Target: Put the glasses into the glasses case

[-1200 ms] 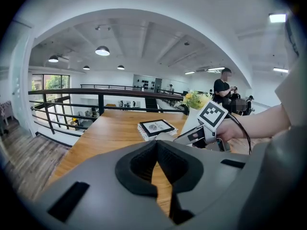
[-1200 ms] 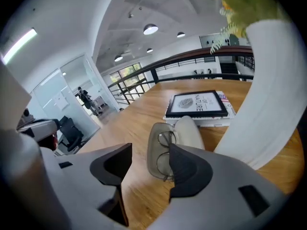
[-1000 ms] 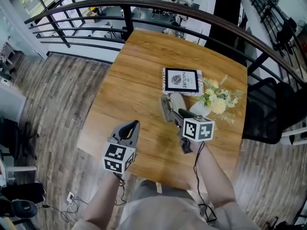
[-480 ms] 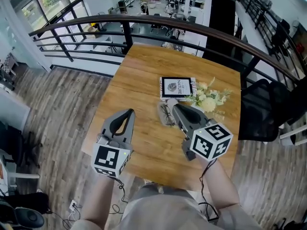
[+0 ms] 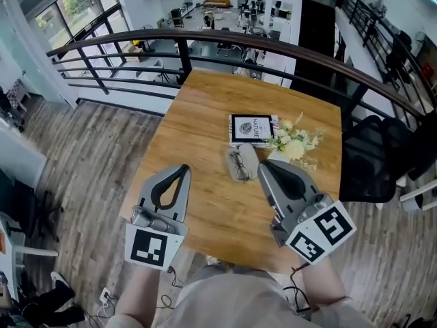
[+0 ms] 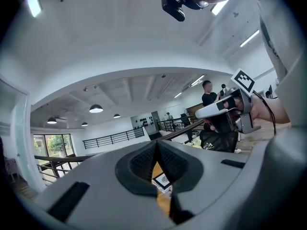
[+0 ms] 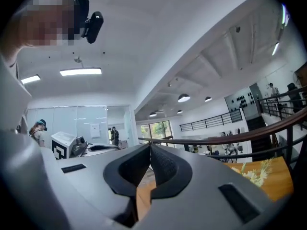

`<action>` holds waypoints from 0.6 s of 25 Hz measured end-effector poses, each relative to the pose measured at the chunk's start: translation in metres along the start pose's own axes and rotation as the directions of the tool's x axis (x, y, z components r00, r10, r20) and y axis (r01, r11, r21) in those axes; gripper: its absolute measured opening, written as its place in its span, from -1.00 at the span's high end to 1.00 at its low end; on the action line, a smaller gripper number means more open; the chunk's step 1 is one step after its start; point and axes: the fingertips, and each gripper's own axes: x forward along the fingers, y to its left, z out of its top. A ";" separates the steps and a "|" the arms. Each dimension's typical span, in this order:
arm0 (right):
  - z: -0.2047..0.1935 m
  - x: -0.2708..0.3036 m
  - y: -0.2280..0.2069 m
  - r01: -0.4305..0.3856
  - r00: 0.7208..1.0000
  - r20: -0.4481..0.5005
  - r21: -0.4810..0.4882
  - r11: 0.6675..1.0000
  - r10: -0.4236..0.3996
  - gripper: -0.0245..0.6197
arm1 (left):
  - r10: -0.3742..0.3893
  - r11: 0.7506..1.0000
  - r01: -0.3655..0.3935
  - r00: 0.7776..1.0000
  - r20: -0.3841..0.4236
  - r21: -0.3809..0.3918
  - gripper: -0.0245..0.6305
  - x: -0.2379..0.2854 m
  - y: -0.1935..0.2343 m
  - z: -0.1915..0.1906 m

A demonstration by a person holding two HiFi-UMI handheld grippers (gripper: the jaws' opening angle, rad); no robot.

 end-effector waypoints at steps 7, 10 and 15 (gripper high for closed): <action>0.007 -0.027 0.011 0.013 0.999 0.036 -0.082 0.997 -0.010 0.84 | 0.005 1.000 -0.006 1.000 -0.020 -0.021 0.88 -0.019 -0.009 -0.006; 0.001 -0.033 0.015 0.008 1.000 0.024 -0.085 0.996 -0.006 0.84 | -0.001 1.000 0.000 0.999 -0.036 -0.026 0.88 -0.025 -0.014 -0.011; -0.017 -0.041 0.015 0.004 1.000 -0.020 -0.074 0.997 -0.005 0.85 | -0.019 0.998 0.016 0.998 -0.055 -0.058 0.88 -0.028 -0.031 -0.018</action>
